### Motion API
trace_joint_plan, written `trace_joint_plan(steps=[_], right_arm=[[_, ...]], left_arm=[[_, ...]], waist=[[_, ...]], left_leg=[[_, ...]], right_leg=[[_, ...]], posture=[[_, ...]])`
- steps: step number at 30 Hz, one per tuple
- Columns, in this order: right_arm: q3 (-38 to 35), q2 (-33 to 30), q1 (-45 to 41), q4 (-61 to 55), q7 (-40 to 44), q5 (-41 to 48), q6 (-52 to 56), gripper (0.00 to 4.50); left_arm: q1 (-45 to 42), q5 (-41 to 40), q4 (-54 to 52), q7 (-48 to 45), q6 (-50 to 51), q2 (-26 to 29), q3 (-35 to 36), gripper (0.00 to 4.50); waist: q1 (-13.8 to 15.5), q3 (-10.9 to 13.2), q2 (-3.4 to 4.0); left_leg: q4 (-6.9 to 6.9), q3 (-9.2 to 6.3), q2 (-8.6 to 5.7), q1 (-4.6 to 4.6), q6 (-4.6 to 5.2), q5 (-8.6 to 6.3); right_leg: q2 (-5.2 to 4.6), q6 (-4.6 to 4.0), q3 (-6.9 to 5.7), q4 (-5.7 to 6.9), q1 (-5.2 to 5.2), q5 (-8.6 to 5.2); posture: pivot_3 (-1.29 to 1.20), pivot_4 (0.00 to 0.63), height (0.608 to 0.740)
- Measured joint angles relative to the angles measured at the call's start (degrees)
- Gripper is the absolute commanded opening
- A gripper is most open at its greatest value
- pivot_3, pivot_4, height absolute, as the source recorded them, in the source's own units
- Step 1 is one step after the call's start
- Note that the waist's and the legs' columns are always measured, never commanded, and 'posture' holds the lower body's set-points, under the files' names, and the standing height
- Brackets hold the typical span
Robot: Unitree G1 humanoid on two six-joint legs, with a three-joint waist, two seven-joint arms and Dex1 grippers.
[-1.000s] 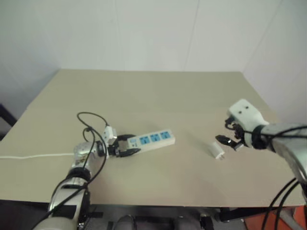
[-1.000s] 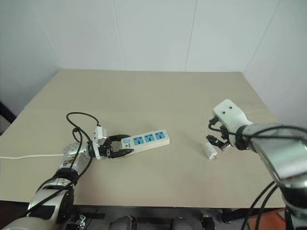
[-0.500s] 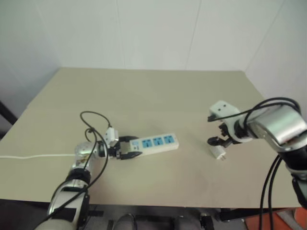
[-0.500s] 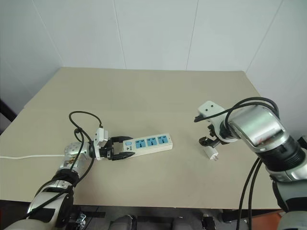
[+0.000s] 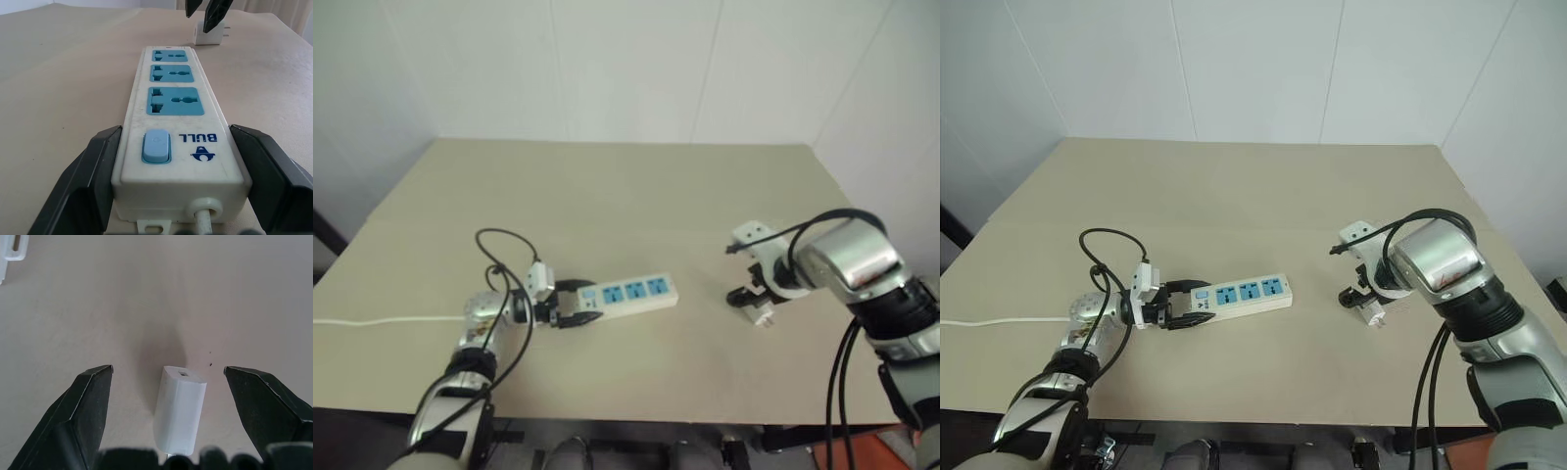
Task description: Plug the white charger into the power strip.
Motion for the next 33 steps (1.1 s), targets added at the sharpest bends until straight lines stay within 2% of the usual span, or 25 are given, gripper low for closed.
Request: trace_joint_plan(steps=[6,7,9,17,23,28,31,33], right_arm=[[0.00,0.78,0.28,1.31,0.03,-0.88,0.00,4.33],[0.00,0.81,0.50,1.46,0.10,-0.89,0.00,4.15],[0.00,0.81,0.77,1.57,0.34,-0.88,0.00,3.73],[0.00,1.51,2.53,2.08,0.67,-0.86,0.00,1.19],[0.20,1.55,2.51,1.84,0.32,-1.25,-0.02,1.11],[2.10,-1.22,1.68,-4.43,0.27,-1.57,-0.51,1.11],[0.67,-4.32,-0.34,-11.25,2.70,-1.21,-4.91,1.11],[-2.78,-5.34,0.24,-13.80,6.96,0.34,-10.54,1.11]], left_arm=[[0.30,-0.01,-0.50,0.15,0.07,0.07,0.00,3.25],[0.32,-0.02,-0.51,0.15,0.06,0.09,0.00,3.25],[0.38,-0.04,-0.52,0.16,0.06,0.13,0.02,3.25],[1.01,-0.32,-0.88,1.01,0.12,0.18,0.24,3.25],[1.17,-0.34,-1.12,1.17,0.14,0.18,0.23,3.25],[1.37,-0.53,-1.73,1.07,0.93,0.36,0.20,3.25],[1.55,-0.69,-2.94,0.38,2.96,0.98,-0.12,3.25],[1.68,-0.93,-3.81,-0.39,4.23,1.42,-0.53,3.25]], waist=[[-0.07,0.00,0.01],[-0.08,0.00,0.01],[-0.13,-0.01,0.01],[-0.34,-0.05,0.07],[-0.34,-0.05,0.08],[-0.36,-0.06,0.10],[-0.42,-0.06,0.10],[-0.43,-0.06,0.09]], left_leg=[[0.00,0.00,0.00,0.00,0.00,0.00],[0.00,0.00,0.00,0.00,0.00,0.00],[0.00,0.00,0.00,0.00,0.00,0.00],[0.01,0.00,0.00,0.05,0.00,0.00],[0.01,0.00,0.00,0.05,0.00,0.00],[0.00,0.00,0.00,0.01,0.00,0.00],[-0.02,-0.01,0.02,0.02,0.00,0.00],[-0.03,-0.01,0.02,0.02,0.00,0.00]], right_leg=[[0.00,0.00,0.00,-0.01,0.00,0.00],[0.00,0.00,0.00,-0.01,0.00,0.00],[0.00,0.00,0.00,0.00,0.00,0.00],[0.01,0.00,0.01,0.03,0.03,0.00],[0.01,0.00,0.01,0.03,0.03,0.01],[0.01,0.00,0.03,0.03,-0.03,0.01],[0.03,0.00,0.02,0.01,-0.03,0.00],[0.03,0.01,0.02,-0.04,0.00,0.00]], posture=[[0.00,0.150,0.740],[0.00,0.150,0.740],[0.00,0.150,0.740],[0.00,0.150,0.740],[0.00,0.150,0.740],[0.00,0.150,0.740],[0.00,0.150,0.740],[0.00,0.150,0.740]])
